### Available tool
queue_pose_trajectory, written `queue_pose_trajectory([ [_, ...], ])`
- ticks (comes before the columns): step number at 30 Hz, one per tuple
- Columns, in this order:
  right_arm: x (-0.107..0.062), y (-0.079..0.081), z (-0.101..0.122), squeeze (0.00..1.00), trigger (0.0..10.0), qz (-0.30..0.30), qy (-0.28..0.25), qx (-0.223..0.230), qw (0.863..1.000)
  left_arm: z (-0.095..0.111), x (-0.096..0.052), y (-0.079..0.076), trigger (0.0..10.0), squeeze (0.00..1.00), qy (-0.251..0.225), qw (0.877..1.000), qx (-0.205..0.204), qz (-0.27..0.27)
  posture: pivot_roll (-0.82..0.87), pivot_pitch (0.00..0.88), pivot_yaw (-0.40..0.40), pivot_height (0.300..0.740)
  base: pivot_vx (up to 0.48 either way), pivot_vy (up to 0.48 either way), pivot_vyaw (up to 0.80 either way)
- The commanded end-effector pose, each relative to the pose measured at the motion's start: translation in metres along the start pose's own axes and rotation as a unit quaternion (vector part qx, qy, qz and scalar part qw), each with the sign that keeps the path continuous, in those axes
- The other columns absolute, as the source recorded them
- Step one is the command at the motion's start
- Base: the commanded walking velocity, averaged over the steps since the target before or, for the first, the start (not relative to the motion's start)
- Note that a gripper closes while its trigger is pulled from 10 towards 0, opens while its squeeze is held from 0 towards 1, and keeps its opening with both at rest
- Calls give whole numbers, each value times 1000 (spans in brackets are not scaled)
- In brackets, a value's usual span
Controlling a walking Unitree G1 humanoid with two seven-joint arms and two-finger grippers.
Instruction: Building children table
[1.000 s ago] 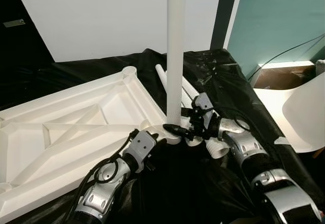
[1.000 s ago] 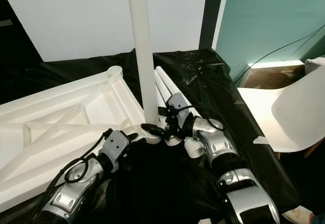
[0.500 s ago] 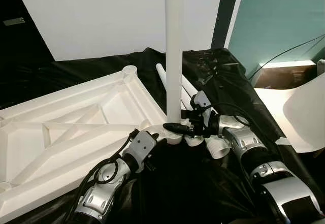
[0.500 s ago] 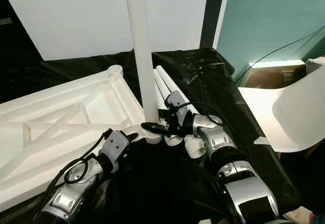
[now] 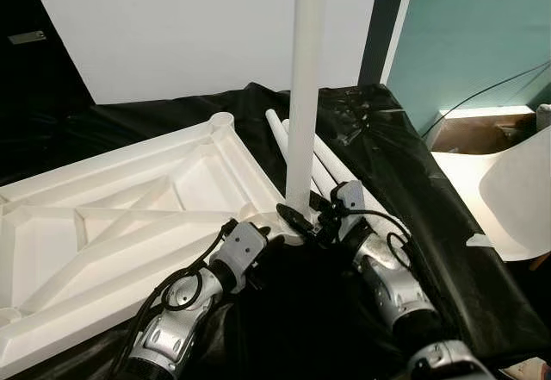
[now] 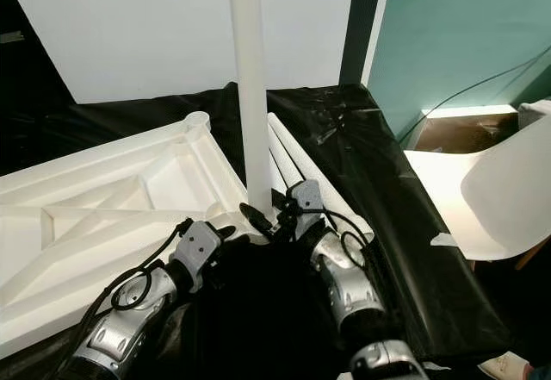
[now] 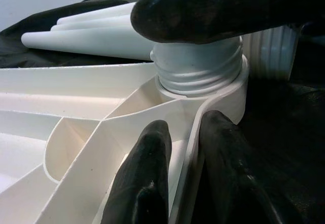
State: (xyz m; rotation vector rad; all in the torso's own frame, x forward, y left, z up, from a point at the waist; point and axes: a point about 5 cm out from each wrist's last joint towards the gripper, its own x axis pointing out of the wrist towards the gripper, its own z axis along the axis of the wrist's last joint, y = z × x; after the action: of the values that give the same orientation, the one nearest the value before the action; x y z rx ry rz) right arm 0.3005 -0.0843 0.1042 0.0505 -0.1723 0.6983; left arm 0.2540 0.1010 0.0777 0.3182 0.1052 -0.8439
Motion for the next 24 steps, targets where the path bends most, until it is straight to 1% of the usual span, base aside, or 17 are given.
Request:
queue_pose_trajectory([
  [1,-8,-13,2,0,0,-81,-16,14,997,-28,-4,-20,10000,0,65,996,-23,-60,152,0,7,740,0,0,0],
  [4,-9,-15,3,0,0,-99,-13,9,995,-28,-3,-20,10000,0,65,996,-22,-62,152,0,5,740,0,0,0],
  [5,-9,-14,3,0,1725,-94,-7,8,995,-28,-3,-19,10000,0,65,996,-22,-61,152,0,2,740,0,0,0],
  [6,-9,-13,3,0,1725,-91,-2,7,996,-29,-3,-19,10000,0,66,996,-21,-61,152,0,2,740,0,0,0],
  [7,-8,-12,2,0,10000,-77,5,4,997,-29,-3,-19,10000,0,66,996,-22,-60,152,0,0,740,0,0,0],
  [9,-7,-11,3,0,10000,-69,9,2,998,-29,-3,-19,10000,0,66,996,-22,-60,152,0,0,740,0,0,0],
  [10,-6,-11,4,702,10000,-57,7,5,998,-29,-3,-19,10000,0,66,996,-22,-60,153,0,-1,740,0,0,0],
  [11,-6,-11,4,702,10000,-57,7,5,998,-29,-3,-19,10000,0,66,996,-22,-60,153,0,-1,740,0,0,0],
  [12,-3,-12,7,1000,10000,-41,4,7,999,-29,-3,-19,10000,0,66,996,-22,-59,153,0,-1,740,0,0,0],
  [15,7,-14,15,1000,10000,26,15,-9,1000,-28,-2,-20,10000,0,64,996,-24,-59,152,0,-1,740,0,0,0],
  [16,9,-16,17,0,10000,50,24,-16,998,-28,-2,-20,10000,0,63,996,-24,-59,152,0,0,740,0,0,0],
  [18,12,-17,19,0,10000,72,30,-24,997,-28,-2,-20,10000,0,63,996,-24,-59,152,0,-1,740,0,0,0],
  [19,13,-19,21,0,10000,97,38,-28,994,-28,-2,-20,10000,0,63,996,-24,-59,153,0,-1,740,0,0,0],
  [21,13,-19,21,0,10000,97,38,-28,994,-28,-2,-20,10000,0,63,996,-24,-59,153,0,-1,740,0,0,0],
  [22,16,-20,23,0,10000,162,58,-39,984,-28,-2,-20,10000,0,63,996,-25,-59,154,0,-1,740,0,0,0],
  [23,16,-20,23,0,10000,162,58,-39,984,-28,-2,-20,10000,0,63,996,-25,-59,154,0,-1,740,0,0,0],
  [24,17,-21,24,0,10000,184,68,-44,980,-28,-3,-20,10000,0,63,996,-25,-59,157,0,-2,740,0,0,0],
])
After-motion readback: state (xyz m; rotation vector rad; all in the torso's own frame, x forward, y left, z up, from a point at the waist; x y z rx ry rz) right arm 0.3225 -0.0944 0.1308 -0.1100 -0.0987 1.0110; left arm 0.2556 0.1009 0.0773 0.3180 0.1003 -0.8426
